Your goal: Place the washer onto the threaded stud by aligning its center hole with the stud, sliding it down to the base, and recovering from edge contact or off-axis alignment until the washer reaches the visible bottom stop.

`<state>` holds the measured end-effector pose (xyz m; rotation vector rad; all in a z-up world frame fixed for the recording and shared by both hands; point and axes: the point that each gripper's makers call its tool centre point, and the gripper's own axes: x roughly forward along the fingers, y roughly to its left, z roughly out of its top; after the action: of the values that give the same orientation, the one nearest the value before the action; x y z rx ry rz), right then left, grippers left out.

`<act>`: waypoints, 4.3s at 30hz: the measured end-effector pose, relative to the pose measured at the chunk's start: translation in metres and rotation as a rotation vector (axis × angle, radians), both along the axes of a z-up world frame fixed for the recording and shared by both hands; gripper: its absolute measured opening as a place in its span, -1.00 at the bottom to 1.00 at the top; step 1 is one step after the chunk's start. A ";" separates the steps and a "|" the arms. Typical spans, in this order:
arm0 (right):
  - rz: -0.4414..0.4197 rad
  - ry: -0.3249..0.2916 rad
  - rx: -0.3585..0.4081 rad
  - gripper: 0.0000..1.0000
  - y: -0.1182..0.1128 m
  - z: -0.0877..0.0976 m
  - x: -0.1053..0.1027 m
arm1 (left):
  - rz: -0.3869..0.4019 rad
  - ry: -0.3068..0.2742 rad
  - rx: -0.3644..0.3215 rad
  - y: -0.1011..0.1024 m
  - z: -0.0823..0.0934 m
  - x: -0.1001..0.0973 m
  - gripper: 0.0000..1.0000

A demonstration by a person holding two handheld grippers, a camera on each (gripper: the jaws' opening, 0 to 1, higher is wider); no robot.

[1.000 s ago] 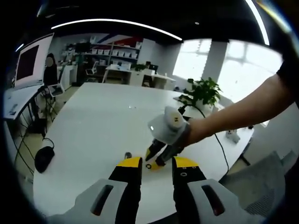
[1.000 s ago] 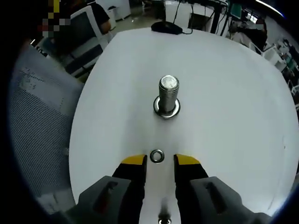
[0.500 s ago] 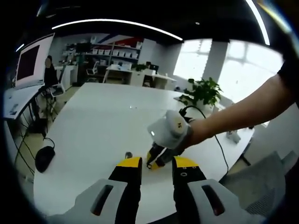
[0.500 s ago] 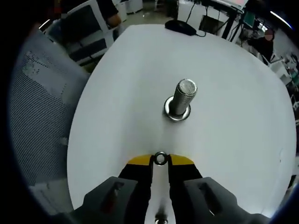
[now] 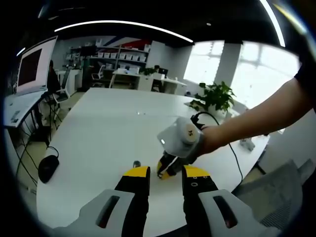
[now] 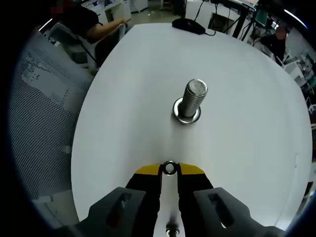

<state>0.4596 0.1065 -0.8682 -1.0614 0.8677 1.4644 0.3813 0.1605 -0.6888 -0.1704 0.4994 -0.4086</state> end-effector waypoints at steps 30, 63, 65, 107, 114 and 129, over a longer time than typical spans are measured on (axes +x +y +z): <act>-0.219 -0.010 0.098 -0.81 -0.033 0.036 0.023 | 0.004 0.002 0.017 0.001 0.000 0.000 -0.53; -0.184 0.028 -0.017 -0.63 -0.097 0.013 -0.020 | 0.000 0.013 0.035 0.001 -0.003 -0.001 -0.52; -0.176 0.020 -0.026 -0.63 -0.097 0.010 -0.020 | -0.001 0.014 0.034 0.001 -0.003 -0.001 -0.52; -0.194 0.037 -0.037 -0.66 -0.099 0.001 -0.019 | 0.019 -0.004 0.040 0.005 0.000 -0.001 -0.52; -0.188 0.012 -0.066 -0.69 -0.096 0.000 -0.020 | 0.013 0.002 0.052 0.004 -0.002 -0.001 -0.52; -0.178 0.009 -0.065 -0.72 -0.097 0.001 -0.019 | 0.009 0.000 0.062 0.004 -0.001 -0.001 -0.52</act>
<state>0.4406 0.0096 -0.8673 -0.9988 0.9956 1.3006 0.3798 0.1644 -0.6901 -0.1134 0.5108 -0.3837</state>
